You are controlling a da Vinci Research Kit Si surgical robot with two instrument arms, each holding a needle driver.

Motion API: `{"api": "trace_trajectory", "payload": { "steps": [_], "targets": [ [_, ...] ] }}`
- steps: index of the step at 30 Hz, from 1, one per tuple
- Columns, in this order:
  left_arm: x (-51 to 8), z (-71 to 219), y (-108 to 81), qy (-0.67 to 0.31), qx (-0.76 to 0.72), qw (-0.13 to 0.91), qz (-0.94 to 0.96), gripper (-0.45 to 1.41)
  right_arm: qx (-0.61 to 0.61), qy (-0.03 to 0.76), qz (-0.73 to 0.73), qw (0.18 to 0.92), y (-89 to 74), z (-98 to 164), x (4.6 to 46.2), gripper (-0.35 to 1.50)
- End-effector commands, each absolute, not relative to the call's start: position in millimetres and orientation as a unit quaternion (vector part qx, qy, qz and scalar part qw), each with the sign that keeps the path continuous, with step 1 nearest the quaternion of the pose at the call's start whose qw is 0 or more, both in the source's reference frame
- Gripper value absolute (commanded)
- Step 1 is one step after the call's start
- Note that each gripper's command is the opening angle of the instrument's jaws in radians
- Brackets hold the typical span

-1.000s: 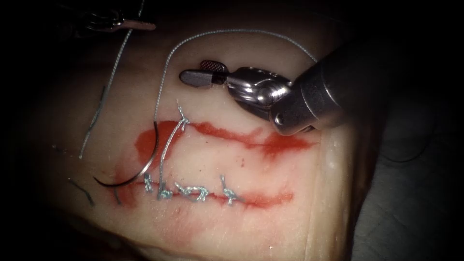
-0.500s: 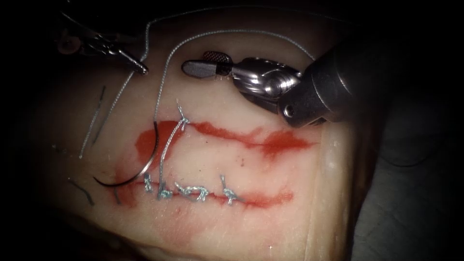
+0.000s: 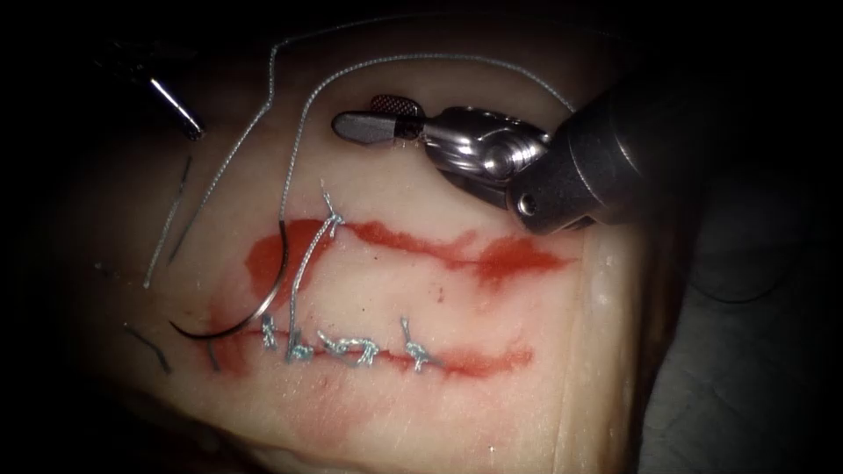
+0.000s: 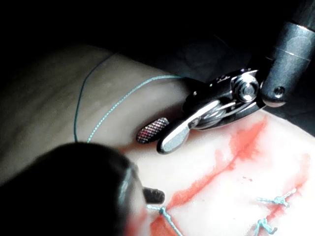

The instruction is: Wound Closure

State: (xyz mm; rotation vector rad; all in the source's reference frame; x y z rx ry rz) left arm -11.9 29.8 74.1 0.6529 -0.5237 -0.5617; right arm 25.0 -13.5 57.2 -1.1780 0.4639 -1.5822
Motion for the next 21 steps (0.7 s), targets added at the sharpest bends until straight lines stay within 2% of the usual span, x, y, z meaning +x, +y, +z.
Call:
{"api": "trace_trajectory", "payload": {
  "steps": [1, 4, 10, 14, 16, 18, 21],
  "targets": [
    [-12.5, 73.9, 29.7, -0.244, 0.327, 0.865, -0.292, 0.56, -0.495, 0.195, -0.662, 0.529, -13.4, 57.6, 25.8, 1.48],
    [-13.5, 72.0, 27.5, -0.215, 0.394, 0.817, -0.361, 0.47, -0.495, 0.194, -0.662, 0.529, -13.4, 57.6, 25.7, 1.48],
    [-17.0, 71.7, 22.4, -0.081, 0.482, 0.671, -0.558, 0.54, -0.495, 0.194, -0.662, 0.529, -13.4, 57.6, 25.7, 1.48],
    [-19.0, 73.6, 20.4, -0.029, 0.5, 0.627, -0.596, 0.57, -0.495, 0.194, -0.662, 0.529, -13.4, 57.5, 25.7, 1.48],
    [-19.6, 74.8, 19.9, -0.015, 0.514, 0.608, -0.605, 0.47, -0.495, 0.194, -0.661, 0.529, -13.5, 57.5, 25.7, 1.48],
    [-19.9, 75.8, 19.6, -0.002, 0.529, 0.579, -0.62, 0.46, -0.495, 0.194, -0.661, 0.529, -13.5, 57.5, 25.8, 1.48],
    [-20.0, 77.7, 19.4, 0.048, 0.554, 0.492, -0.67, 0.47, -0.494, 0.194, -0.661, 0.53, -13.5, 57.5, 25.9, 1.48]
  ]
}}
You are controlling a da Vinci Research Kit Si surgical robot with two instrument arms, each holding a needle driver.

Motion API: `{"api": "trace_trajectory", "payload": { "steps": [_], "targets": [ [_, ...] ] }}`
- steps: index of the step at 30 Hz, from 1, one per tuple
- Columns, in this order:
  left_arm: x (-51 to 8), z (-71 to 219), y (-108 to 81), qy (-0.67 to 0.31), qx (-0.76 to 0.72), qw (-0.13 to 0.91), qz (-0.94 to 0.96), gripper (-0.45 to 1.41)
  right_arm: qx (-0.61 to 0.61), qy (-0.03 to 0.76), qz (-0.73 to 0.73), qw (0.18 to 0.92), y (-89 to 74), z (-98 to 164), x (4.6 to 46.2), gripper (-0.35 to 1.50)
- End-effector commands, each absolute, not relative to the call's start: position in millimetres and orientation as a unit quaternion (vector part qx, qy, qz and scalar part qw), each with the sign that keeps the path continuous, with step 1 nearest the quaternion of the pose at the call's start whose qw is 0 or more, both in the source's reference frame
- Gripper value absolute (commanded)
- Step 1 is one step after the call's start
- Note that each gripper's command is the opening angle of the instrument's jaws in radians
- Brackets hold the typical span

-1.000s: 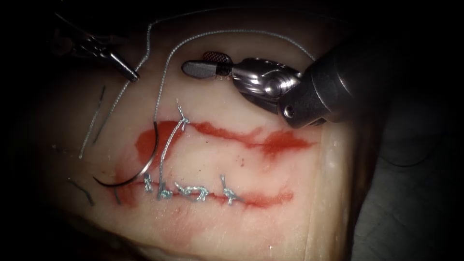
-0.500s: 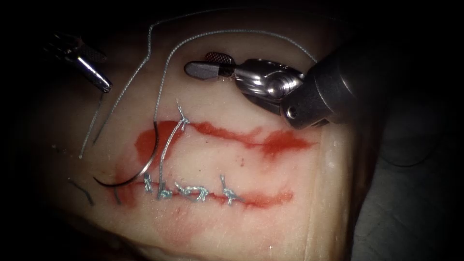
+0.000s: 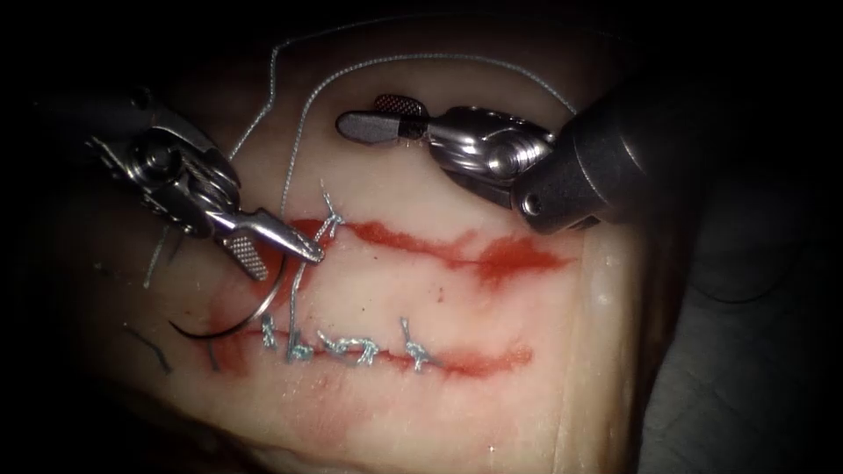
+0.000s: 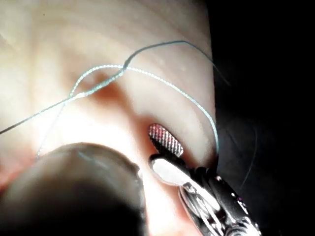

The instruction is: Wound Closure

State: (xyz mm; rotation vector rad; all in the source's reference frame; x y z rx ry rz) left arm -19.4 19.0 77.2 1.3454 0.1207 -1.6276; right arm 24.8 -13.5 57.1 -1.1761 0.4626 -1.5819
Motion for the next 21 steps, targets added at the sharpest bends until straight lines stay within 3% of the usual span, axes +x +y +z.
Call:
{"api": "trace_trajectory", "payload": {
  "steps": [1, 4, 9, 21],
  "targets": [
    [-19.9, 78.5, 19.3, 0.056, 0.563, 0.476, -0.673, 0.49, -0.494, 0.193, -0.661, 0.53, -13.5, 57.5, 25.9, 1.48],
    [-19.6, 80.3, 19.3, 0.074, 0.564, 0.456, -0.684, 0.51, -0.494, 0.193, -0.661, 0.53, -13.5, 57.5, 25.9, 1.48],
    [-19.4, 82.0, 19.0, 0.096, 0.567, 0.456, -0.679, 0.29, -0.494, 0.193, -0.661, 0.53, -13.5, 57.4, 26.0, 1.48],
    [-19.6, 83.3, 17.5, 0.121, 0.569, 0.479, -0.658, 0.09, -0.494, 0.192, -0.661, 0.531, -13.6, 57.4, 26.2, 1.48]
  ]
}}
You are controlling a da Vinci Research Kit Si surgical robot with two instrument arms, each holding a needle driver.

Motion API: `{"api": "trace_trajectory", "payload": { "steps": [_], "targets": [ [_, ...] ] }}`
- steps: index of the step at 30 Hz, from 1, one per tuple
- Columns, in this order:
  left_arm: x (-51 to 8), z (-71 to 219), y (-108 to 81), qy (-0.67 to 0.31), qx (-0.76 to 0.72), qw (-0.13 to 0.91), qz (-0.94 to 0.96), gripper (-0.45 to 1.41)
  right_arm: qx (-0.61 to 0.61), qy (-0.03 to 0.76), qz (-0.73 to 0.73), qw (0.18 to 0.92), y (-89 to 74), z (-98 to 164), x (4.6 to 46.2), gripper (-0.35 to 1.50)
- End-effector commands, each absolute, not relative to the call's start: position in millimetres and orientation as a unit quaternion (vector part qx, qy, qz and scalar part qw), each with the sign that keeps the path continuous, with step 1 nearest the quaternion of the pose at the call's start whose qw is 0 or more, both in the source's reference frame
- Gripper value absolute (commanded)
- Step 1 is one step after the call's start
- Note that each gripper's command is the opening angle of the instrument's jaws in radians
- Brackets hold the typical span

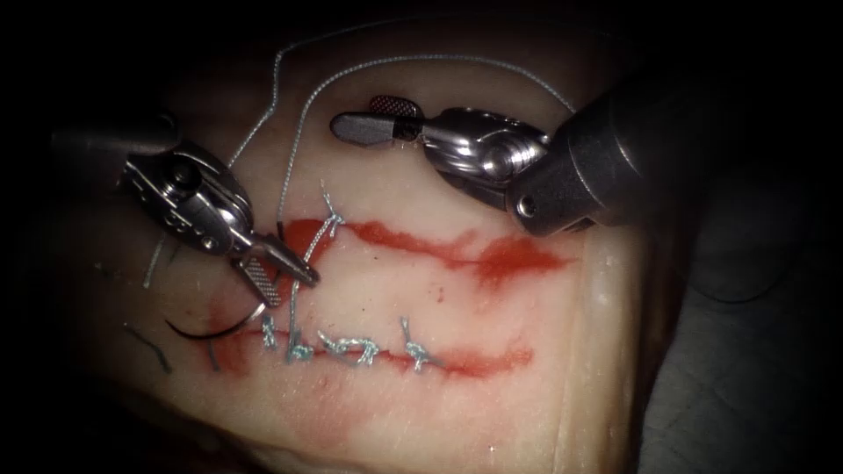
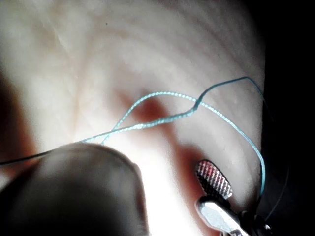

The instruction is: Wound Closure

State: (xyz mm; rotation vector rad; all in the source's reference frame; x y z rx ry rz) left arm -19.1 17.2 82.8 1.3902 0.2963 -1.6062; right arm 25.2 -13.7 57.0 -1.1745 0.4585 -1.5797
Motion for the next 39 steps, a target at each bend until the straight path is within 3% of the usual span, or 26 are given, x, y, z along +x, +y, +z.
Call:
{"api": "trace_trajectory", "payload": {
  "steps": [1, 8, 11, 15, 30, 39],
  "targets": [
    [-19.6, 83.3, 17.4, 0.121, 0.57, 0.481, -0.656, 0.09, -0.494, 0.192, -0.661, 0.531, -13.6, 57.4, 26.2, 1.48],
    [-19.8, 84.0, 16.7, 0.123, 0.567, 0.493, -0.648, 0.07, -0.494, 0.192, -0.661, 0.531, -13.7, 57.3, 26.3, 1.48],
    [-19.9, 84.1, 16.6, 0.123, 0.569, 0.497, -0.644, -0.06, -0.494, 0.192, -0.661, 0.532, -13.8, 57.3, 26.4, 1.48],
    [-20.0, 84.1, 16.7, 0.123, 0.57, 0.501, -0.64, -0.45, -0.494, 0.191, -0.661, 0.532, -13.8, 57.3, 26.5, 1.48],
    [-19.6, 82.8, 19.2, 0.055, 0.539, 0.565, -0.622, -0.45, -0.494, 0.191, -0.66, 0.532, -14.0, 57.2, 26.7, 1.48],
    [-19.8, 83.9, 21.1, 0.025, 0.419, 0.703, -0.574, -0.45, -0.503, 0.171, -0.684, 0.5, -14.3, 57.4, 26.3, 1.46]
  ]
}}
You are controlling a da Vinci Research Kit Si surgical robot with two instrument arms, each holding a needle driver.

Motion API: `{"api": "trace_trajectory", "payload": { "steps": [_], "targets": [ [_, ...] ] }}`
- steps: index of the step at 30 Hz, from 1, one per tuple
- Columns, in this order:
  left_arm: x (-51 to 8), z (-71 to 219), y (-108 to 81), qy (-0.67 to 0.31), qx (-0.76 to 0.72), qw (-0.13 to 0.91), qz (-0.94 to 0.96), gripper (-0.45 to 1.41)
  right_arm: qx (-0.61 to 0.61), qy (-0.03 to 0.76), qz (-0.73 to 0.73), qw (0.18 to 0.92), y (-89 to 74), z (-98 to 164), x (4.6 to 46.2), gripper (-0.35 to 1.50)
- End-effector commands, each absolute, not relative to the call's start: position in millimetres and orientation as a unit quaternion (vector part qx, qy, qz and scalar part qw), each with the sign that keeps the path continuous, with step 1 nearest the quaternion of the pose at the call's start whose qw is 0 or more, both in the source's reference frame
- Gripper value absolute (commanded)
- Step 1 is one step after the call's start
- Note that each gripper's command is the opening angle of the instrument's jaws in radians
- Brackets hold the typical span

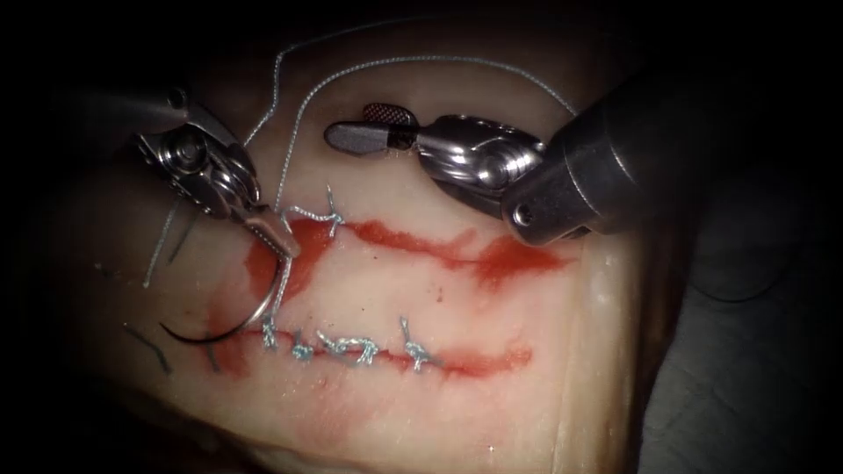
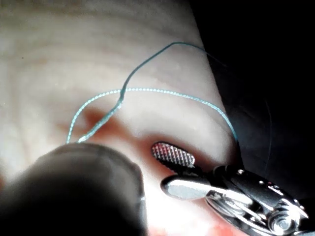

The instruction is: Wound Closure

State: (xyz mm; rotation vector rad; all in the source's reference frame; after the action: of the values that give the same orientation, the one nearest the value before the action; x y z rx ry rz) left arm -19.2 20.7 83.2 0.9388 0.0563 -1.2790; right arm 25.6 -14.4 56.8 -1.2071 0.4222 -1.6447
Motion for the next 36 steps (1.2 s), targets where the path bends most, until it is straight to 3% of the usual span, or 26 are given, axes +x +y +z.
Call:
{"api": "trace_trajectory", "payload": {
  "steps": [1, 5, 15, 21, 36],
  "targets": [
    [-19.7, 84.0, 21.3, 0.026, 0.402, 0.725, -0.559, -0.45, -0.504, 0.167, -0.688, 0.494, -14.4, 57.4, 26.2, 1.45],
    [-19.3, 84.3, 21.9, 0.048, 0.307, 0.838, -0.449, -0.45, -0.509, 0.157, -0.701, 0.475, -14.5, 57.5, 25.8, 1.41],
    [-19.0, 83.8, 24.8, 0.063, 0.161, 0.962, -0.212, -0.45, -0.515, 0.127, -0.736, 0.421, -15.3, 58.1, 25.0, 1.38],
    [-19.5, 83.5, 26.7, 0.058, 0.093, 0.993, -0.047, -0.45, -0.483, 0.135, -0.766, 0.403, -16.6, 59.1, 25.2, 1.35],
    [-22.4, 82.9, 26.6, -0.007, 0.073, 0.996, -0.04, -0.45, -0.471, 0.124, -0.777, 0.4, -17.3, 61.1, 27.3, 1.33]
  ]
}}
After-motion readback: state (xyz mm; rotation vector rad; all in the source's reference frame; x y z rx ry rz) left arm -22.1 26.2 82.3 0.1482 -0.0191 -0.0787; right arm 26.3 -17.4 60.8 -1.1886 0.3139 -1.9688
